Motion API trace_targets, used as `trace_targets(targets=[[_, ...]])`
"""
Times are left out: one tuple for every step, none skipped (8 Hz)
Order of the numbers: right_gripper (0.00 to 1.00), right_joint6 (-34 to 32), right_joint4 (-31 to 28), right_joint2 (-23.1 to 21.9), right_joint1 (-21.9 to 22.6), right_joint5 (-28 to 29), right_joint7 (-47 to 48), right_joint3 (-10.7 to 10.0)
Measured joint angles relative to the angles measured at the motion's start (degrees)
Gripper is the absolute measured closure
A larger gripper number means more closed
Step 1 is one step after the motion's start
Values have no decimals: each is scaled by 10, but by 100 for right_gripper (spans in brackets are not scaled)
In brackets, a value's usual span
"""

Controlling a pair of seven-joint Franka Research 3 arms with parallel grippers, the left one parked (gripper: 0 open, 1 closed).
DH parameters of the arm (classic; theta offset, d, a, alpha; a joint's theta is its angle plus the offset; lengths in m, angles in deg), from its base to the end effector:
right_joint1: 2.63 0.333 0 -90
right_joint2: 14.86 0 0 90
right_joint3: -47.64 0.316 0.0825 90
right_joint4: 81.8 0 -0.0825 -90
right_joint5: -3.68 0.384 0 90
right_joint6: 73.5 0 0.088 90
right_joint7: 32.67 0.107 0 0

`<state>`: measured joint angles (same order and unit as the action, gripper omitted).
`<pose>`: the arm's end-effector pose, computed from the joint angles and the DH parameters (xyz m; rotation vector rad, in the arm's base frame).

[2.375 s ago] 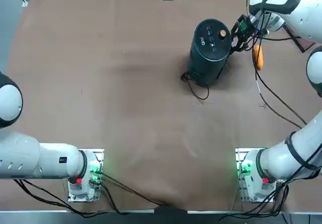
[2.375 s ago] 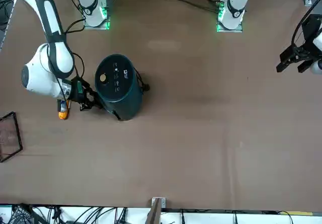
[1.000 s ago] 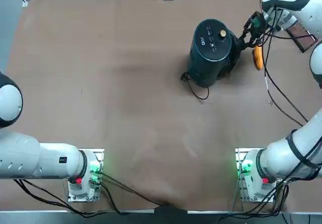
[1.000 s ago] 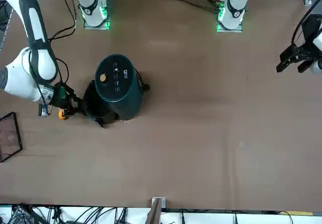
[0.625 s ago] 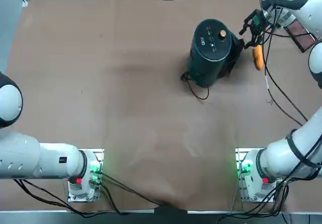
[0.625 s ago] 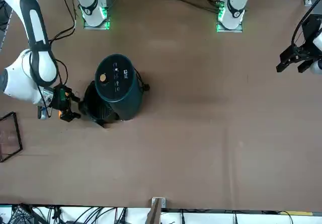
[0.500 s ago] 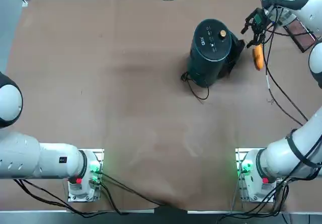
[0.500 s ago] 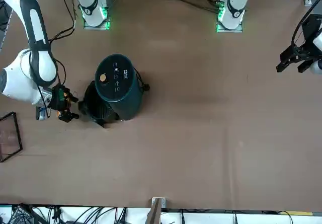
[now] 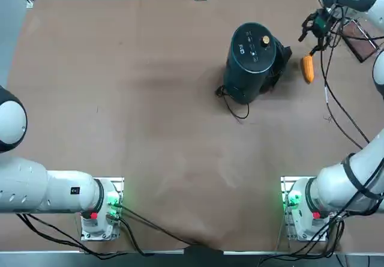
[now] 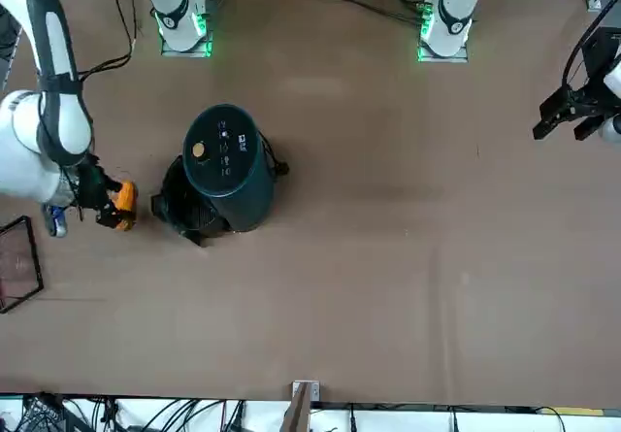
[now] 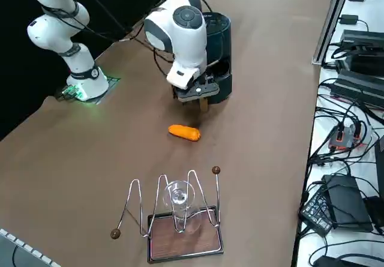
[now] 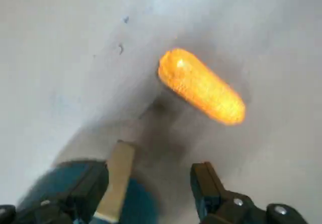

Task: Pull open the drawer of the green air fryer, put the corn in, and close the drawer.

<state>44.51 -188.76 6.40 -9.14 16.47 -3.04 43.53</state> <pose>0.6047 -0.0991 0.3052 -2.7472 1.1981 0.3002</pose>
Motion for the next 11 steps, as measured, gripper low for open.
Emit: trace_targets(targets=[[0, -2, 0, 2, -11, -3, -86, 0], [0, -2, -2, 6, -20, -16, -164, -1], [0, 0, -2, 15, -26, -40, -227, -1], [0, 9, -4, 27, -30, -59, -272, -1], [0, 24, -5, 39, -31, -67, -302, -1], [0, 42, -6, 53, -31, -70, -319, -1], [0, 57, -7, 65, -31, -71, -327, 0], [0, 72, -8, 78, -30, -71, -329, 1], [0, 86, -8, 90, -30, -72, -330, 3], [4, 100, -8, 101, -29, -72, -330, 4], [7, 108, -8, 108, -29, -72, -330, 4]])
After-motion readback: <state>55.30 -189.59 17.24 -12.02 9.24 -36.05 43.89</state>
